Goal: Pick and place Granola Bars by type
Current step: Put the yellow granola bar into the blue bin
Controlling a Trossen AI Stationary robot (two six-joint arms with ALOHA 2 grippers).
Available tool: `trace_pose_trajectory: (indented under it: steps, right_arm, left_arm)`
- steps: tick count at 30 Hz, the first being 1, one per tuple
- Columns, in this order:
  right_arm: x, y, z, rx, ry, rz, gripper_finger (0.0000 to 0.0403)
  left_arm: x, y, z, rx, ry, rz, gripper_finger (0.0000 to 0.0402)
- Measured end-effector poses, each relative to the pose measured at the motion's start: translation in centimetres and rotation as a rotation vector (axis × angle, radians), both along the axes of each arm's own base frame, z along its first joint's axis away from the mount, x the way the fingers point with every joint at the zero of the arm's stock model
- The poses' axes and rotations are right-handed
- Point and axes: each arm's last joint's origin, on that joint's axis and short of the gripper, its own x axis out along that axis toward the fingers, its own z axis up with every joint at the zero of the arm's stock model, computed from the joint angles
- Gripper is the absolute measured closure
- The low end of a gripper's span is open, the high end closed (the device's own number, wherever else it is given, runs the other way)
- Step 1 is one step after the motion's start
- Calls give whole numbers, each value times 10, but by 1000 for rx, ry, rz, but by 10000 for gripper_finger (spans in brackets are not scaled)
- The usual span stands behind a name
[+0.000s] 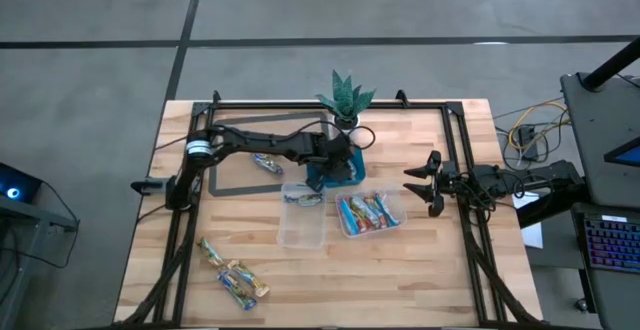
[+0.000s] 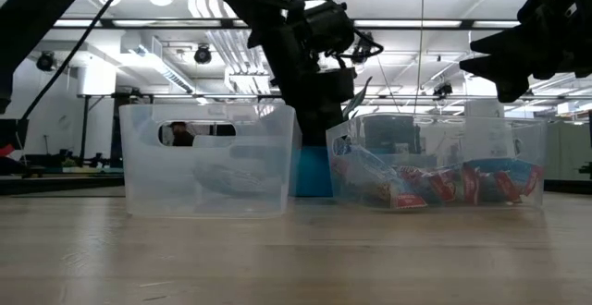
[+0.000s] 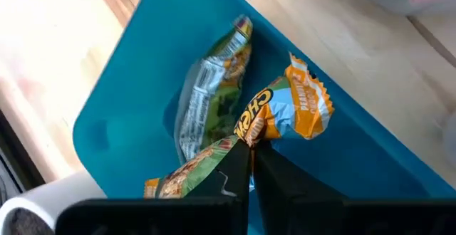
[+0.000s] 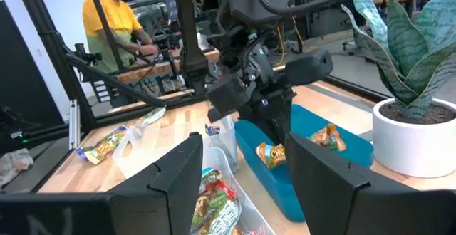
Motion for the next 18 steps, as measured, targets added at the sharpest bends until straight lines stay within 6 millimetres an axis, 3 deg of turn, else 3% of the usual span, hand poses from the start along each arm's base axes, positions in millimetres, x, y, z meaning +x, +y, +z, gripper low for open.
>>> trace_pose_trajectory:
  steps: [9, 18]
  right_arm:
    - [0, 0, 0, 0, 1, 0, 213]
    - [0, 0, 0, 0, 1, 0, 213]
  left_arm:
    - [5, -1, -11, -68, -9, 13, 402]
    - [5, -1, -7, -84, -32, 19, 378]
